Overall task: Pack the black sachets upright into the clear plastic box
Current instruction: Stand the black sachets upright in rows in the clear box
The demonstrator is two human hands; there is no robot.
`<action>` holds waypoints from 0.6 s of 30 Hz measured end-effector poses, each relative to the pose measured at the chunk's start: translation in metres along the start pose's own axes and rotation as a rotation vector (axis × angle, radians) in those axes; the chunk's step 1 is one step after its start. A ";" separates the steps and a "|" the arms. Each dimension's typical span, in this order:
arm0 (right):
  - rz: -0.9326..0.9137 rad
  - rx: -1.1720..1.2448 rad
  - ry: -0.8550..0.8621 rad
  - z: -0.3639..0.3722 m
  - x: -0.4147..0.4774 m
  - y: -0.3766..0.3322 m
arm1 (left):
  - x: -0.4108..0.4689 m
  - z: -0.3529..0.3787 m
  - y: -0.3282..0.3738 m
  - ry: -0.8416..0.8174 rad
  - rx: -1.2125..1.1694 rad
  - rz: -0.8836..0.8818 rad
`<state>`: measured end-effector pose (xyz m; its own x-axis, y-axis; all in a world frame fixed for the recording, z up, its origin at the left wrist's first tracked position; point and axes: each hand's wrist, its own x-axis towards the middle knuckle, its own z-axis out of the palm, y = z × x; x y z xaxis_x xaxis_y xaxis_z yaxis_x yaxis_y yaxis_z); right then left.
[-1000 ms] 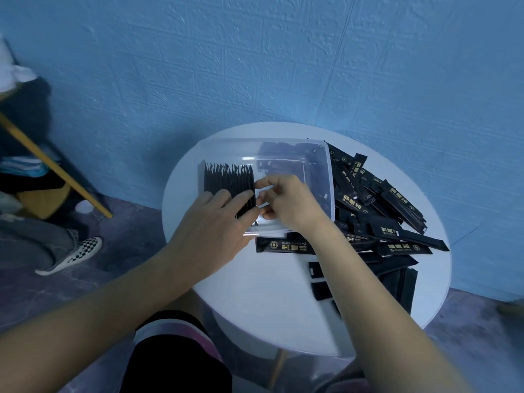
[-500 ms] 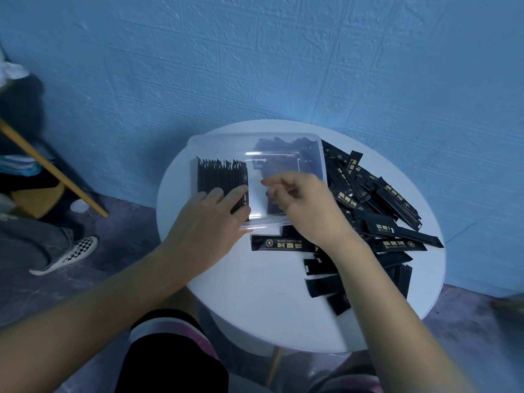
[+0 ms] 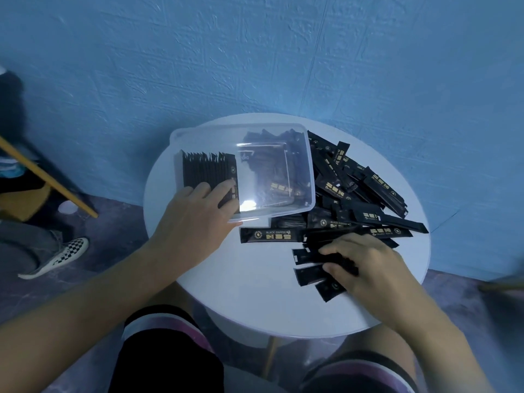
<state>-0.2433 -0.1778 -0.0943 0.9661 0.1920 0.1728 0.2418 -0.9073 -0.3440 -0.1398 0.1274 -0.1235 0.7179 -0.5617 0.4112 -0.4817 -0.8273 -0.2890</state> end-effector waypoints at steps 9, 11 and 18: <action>0.017 -0.086 -0.147 -0.002 -0.027 0.019 | 0.001 -0.008 0.003 -0.009 -0.017 0.000; 0.014 -0.078 -0.150 0.001 -0.024 0.017 | 0.001 -0.008 0.002 -0.007 -0.023 0.005; -0.102 -0.067 -0.139 0.012 -0.001 0.004 | 0.002 -0.007 0.000 -0.012 -0.025 0.026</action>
<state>-0.2417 -0.1771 -0.1074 0.9411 0.3302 0.0724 0.3372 -0.9025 -0.2681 -0.1417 0.1260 -0.1162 0.7113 -0.5826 0.3931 -0.5121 -0.8127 -0.2780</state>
